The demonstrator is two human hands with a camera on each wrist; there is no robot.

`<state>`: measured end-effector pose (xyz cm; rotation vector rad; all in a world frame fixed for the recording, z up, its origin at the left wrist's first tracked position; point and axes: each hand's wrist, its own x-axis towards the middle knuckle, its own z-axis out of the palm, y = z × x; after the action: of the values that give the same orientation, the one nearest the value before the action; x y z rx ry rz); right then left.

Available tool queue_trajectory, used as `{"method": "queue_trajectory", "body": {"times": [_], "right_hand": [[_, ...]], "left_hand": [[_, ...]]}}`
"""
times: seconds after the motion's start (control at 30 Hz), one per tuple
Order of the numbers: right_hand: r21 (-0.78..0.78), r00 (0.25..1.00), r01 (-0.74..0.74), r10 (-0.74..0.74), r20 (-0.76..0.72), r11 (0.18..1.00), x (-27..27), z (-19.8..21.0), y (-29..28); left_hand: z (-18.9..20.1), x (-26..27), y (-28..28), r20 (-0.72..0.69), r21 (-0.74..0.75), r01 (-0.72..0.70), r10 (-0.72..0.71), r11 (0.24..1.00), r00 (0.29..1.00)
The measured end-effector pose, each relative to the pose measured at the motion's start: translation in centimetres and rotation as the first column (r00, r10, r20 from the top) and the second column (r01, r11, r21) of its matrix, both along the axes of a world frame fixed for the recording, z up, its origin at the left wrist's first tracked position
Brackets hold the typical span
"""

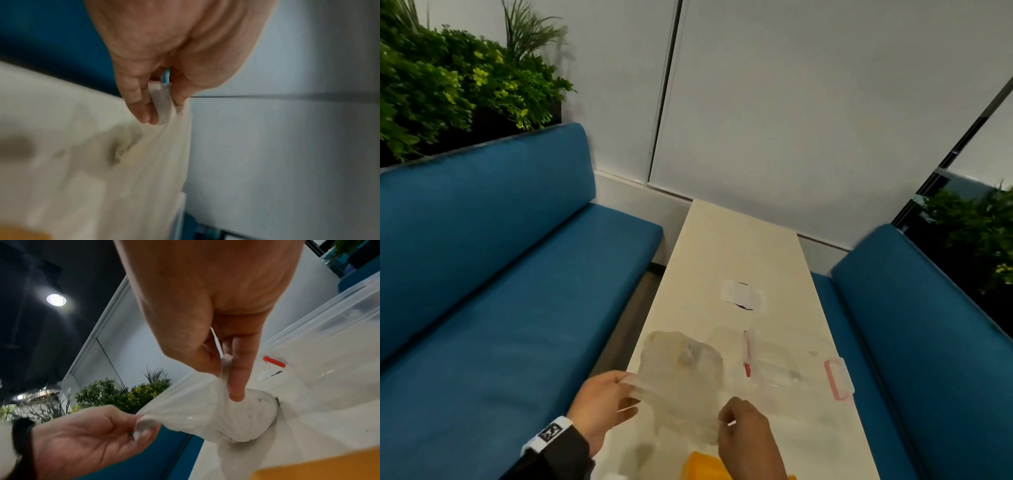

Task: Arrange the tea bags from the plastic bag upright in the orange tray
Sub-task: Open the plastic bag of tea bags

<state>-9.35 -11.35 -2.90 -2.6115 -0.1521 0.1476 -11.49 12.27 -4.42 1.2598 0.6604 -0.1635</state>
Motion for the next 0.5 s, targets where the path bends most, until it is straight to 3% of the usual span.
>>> {"method": "queue_trajectory", "body": {"times": [0.07,0.17,0.23,0.3,0.33,0.4,0.5], "right_hand": [[-0.098,1.0,-0.002,0.0,-0.017,0.995,-0.1,0.1,0.1],[-0.161,0.998,0.052,-0.056,-0.018,0.986,0.5,0.5,-0.2],[-0.087,0.989,0.138,-0.142,-0.037,0.987,1.1,0.6,-0.4],[0.137,0.958,0.275,-0.259,-0.123,0.952,1.8,0.7,-0.6],[0.273,0.926,0.367,-0.32,-0.202,0.889,2.2,1.1,-0.6],[0.507,0.837,0.544,-0.391,-0.382,0.668,2.9,1.8,-0.6],[0.692,0.757,0.654,-0.275,-0.593,0.307,4.1,2.4,-0.9]], "left_hand": [[0.2,0.6,-0.2,-0.013,-0.3,-0.059,0.058,0.952,0.998],[0.3,1.3,-0.3,-0.03,-0.484,-0.144,0.148,0.863,0.989],[-0.1,1.4,-0.4,-0.063,-0.564,-0.167,0.159,0.809,0.985],[-0.4,1.3,-0.4,-0.065,-0.598,-0.125,0.108,0.792,0.992],[-0.6,1.2,-0.4,-0.049,-0.601,-0.084,0.068,0.795,0.996],[-1.0,1.0,-0.3,-0.017,-0.578,-0.003,-0.008,0.816,1.0],[-1.3,0.5,0.3,-0.01,-0.511,0.115,-0.14,0.852,0.99]]}}
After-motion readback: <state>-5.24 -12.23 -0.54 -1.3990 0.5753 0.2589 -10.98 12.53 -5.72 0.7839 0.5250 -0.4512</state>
